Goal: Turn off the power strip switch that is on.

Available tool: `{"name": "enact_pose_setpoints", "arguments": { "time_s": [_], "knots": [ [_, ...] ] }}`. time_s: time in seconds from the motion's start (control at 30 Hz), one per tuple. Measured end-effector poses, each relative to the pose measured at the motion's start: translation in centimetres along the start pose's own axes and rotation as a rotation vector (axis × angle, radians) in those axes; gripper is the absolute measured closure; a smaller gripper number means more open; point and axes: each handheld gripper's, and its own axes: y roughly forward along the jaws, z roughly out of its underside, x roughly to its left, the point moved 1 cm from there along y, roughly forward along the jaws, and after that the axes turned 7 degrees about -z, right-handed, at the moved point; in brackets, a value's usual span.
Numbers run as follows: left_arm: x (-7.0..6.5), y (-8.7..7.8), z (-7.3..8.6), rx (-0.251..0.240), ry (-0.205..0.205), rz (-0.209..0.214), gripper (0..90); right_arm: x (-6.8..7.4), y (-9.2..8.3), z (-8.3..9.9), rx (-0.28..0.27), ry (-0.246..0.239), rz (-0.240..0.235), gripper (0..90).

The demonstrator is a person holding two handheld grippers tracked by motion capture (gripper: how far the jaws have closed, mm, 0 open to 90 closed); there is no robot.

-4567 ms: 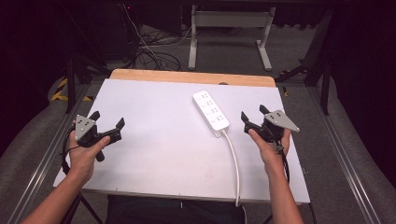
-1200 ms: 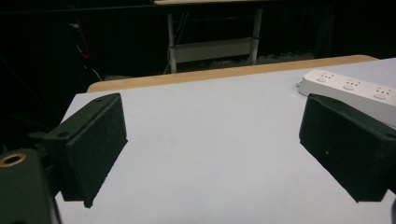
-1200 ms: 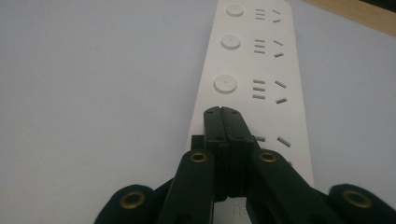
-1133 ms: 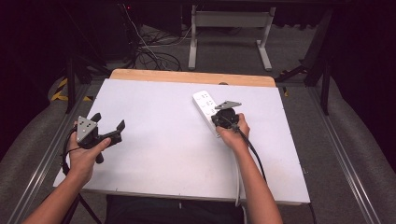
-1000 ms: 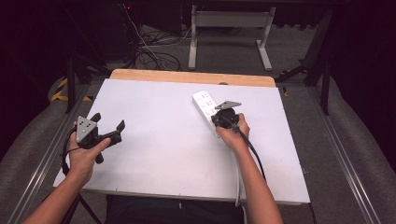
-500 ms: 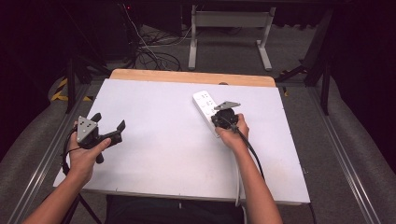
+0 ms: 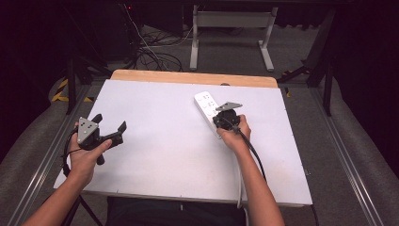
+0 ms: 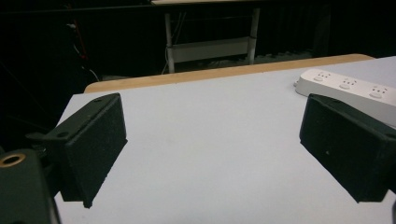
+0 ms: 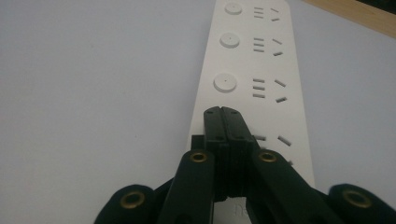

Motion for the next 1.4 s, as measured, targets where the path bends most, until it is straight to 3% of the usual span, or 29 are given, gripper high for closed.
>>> {"name": "enact_pose_setpoints", "arguments": {
  "time_s": [0.17,0.3,0.43,0.47,0.57,0.93,1.1,1.13,1.23,1.4],
  "knots": [
    [0.0,0.0,0.0,0.0,-0.005,-0.003,7.8,0.0,-0.1,0.3,-0.024,0.031,-0.018,90.0],
    [0.0,-0.1,0.0,0.001,-0.006,0.001,7.8,0.2,-0.1,0.3,-0.023,0.01,-0.001,90.0],
    [0.0,-0.1,0.0,0.0,-0.005,0.004,7.8,0.1,-0.1,0.5,-0.041,0.037,-0.01,90.0],
    [0.0,-0.1,0.0,0.0,-0.004,0.005,7.8,0.0,-0.3,0.5,-0.067,0.049,-0.012,90.0],
    [0.0,0.0,0.0,0.0,-0.002,0.007,7.9,-0.1,-0.3,0.5,-0.065,0.063,-0.017,90.0],
    [0.0,0.0,0.0,-0.001,-0.004,0.005,7.8,0.0,-0.3,0.6,-0.07,0.052,-0.017,89.4],
    [-0.2,0.1,0.0,0.001,-0.005,0.008,7.9,0.2,-0.6,0.9,-0.136,0.032,0.011,90.0],
    [-0.2,0.1,0.0,0.005,-0.004,0.012,7.9,0.1,-1.6,0.4,-0.19,0.032,0.022,90.0],
    [-0.1,0.0,-0.1,-0.001,-0.011,0.009,7.9,-0.4,-3.5,0.0,-0.261,0.042,0.03,90.0],
    [0.1,0.0,-0.1,-0.001,-0.032,0.003,7.8,-1.7,-7.3,0.9,-0.386,0.072,0.068,90.0]
  ]
}}
